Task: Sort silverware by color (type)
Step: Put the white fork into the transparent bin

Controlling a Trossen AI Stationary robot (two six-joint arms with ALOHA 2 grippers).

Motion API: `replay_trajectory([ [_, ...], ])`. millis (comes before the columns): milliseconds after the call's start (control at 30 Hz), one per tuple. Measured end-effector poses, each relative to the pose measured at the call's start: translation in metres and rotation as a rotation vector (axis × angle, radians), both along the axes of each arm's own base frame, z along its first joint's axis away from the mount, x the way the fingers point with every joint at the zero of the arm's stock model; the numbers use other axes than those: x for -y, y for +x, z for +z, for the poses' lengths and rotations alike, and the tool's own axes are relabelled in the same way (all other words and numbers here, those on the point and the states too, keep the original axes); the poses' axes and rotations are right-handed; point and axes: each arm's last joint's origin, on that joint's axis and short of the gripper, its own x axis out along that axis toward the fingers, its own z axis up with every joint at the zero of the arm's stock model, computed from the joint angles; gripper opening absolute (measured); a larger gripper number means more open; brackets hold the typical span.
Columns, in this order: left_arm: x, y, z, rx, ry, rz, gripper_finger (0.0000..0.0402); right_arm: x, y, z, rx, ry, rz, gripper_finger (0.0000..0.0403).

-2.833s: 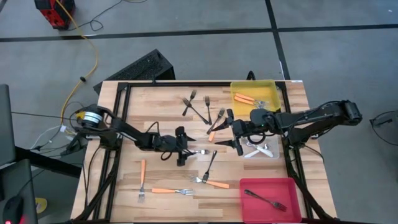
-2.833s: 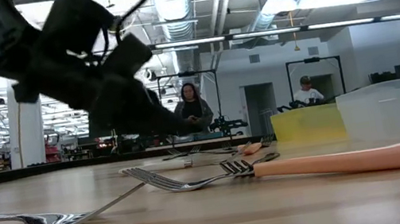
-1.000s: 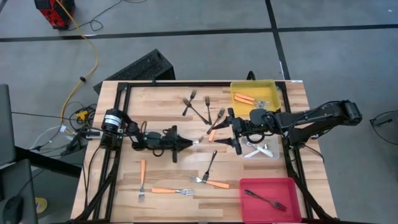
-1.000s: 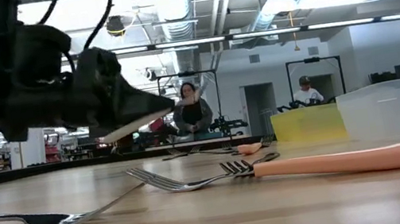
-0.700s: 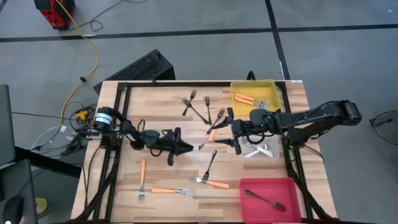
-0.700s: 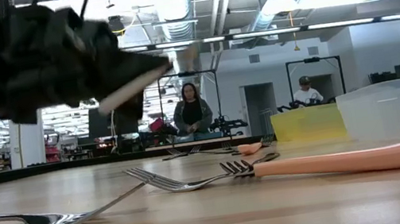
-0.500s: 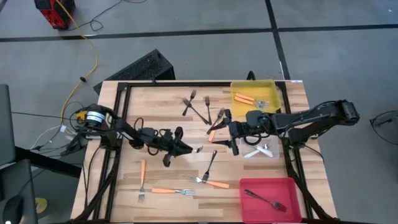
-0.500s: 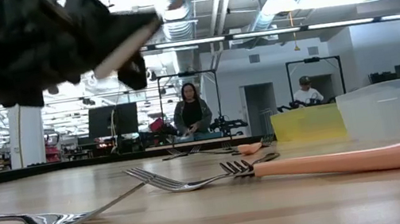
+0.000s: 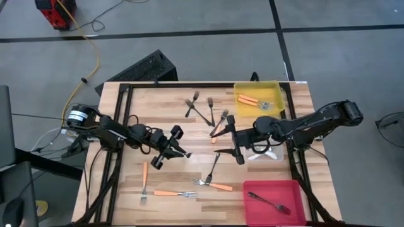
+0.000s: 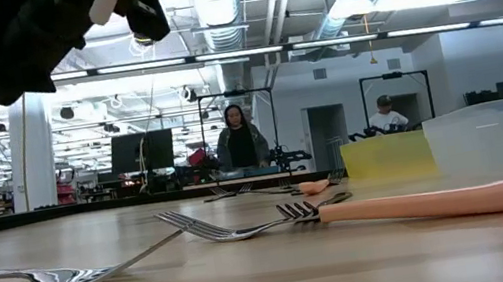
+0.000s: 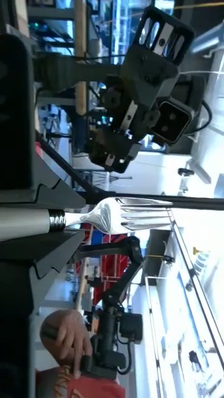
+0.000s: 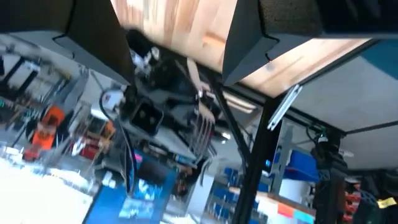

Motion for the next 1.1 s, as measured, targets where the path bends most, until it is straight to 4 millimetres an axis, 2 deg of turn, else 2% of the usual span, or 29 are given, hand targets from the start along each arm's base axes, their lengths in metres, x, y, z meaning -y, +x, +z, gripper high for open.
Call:
replay_trajectory([
  [167, 0.000, 0.002, -0.001, -0.007, -0.002, -0.002, 0.0027, -0.006, 0.021, -0.015, 0.033, -0.032, 0.010, 0.0272],
  [300, 0.001, 0.004, 0.003, 0.005, 0.001, -0.030, 0.0027, -0.010, 0.044, -0.016, 0.029, -0.059, 0.007, 0.0272],
  [433, 0.002, 0.005, 0.003, 0.006, 0.008, -0.049, 0.0027, -0.014, 0.063, -0.012, 0.038, -0.087, 0.025, 0.0272],
  [600, 0.002, 0.005, 0.003, 0.006, 0.010, -0.053, 0.0027, -0.022, 0.084, -0.003, 0.072, -0.083, 0.143, 0.0272],
  [733, 0.002, 0.005, 0.003, 0.005, 0.012, -0.058, 0.0027, -0.028, 0.098, -0.001, 0.027, -0.087, 0.199, 0.0272],
  [933, 0.002, 0.005, 0.003, 0.001, 0.012, -0.059, 0.0027, -0.035, 0.104, 0.005, 0.014, -0.098, 0.219, 0.0265],
  [1033, 0.002, 0.005, 0.003, 0.000, 0.014, -0.063, 0.0027, -0.038, 0.102, 0.008, 0.028, -0.108, 0.223, 0.0235],
  [1100, 0.002, 0.005, 0.002, -0.002, 0.014, -0.064, 0.0027, -0.038, 0.101, 0.009, 0.030, -0.108, 0.222, 0.0198],
])
